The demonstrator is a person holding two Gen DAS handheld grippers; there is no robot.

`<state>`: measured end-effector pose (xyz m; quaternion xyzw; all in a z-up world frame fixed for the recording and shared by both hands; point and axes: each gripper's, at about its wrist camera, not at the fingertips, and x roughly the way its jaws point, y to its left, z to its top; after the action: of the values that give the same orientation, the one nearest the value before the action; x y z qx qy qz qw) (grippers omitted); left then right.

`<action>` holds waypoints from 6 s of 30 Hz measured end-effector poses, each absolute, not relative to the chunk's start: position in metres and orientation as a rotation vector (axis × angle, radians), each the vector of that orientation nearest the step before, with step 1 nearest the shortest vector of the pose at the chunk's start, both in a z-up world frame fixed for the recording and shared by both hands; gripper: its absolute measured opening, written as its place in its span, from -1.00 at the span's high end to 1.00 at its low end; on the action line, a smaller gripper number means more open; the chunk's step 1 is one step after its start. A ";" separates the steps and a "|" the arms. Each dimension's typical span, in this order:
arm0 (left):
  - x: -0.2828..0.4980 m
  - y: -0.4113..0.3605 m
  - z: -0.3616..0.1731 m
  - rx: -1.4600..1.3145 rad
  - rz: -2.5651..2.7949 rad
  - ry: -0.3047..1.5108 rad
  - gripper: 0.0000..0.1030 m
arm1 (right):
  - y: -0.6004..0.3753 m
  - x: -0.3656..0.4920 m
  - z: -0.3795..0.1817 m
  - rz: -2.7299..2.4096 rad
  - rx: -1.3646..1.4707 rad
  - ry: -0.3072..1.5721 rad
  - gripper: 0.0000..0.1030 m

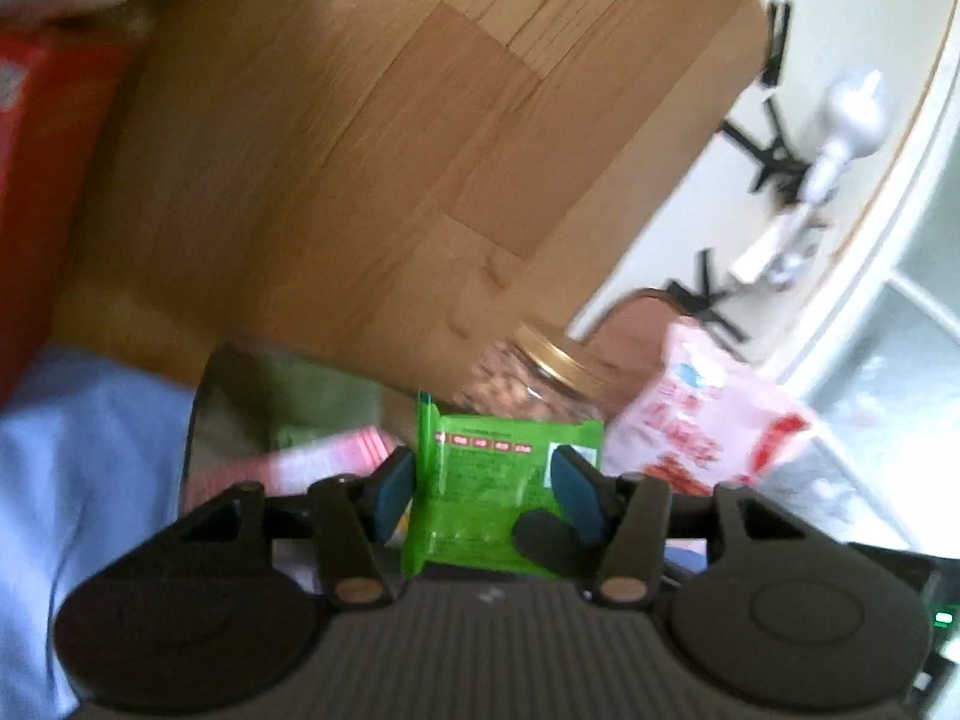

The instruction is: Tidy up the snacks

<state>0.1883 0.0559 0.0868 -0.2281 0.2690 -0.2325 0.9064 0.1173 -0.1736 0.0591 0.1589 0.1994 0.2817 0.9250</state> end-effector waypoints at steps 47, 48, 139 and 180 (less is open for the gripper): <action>0.047 0.090 -0.008 -0.585 -0.566 0.811 -0.24 | -0.156 0.102 0.013 0.718 0.233 0.748 0.01; 0.048 0.090 -0.008 -0.578 -0.552 0.804 -0.24 | -0.150 0.097 0.010 0.688 0.156 0.741 0.01; 0.156 0.092 0.076 -0.521 -0.443 0.550 -0.17 | -0.234 0.112 0.043 0.442 0.404 0.386 0.13; 0.040 0.161 -0.004 -0.826 -0.417 0.705 -0.55 | -0.171 0.075 -0.016 0.826 0.871 0.887 0.72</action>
<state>0.0402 0.1613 -0.0036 -0.3902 0.3328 -0.1970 0.8356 0.0754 -0.1710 -0.0163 0.3960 0.4035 0.3759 0.7342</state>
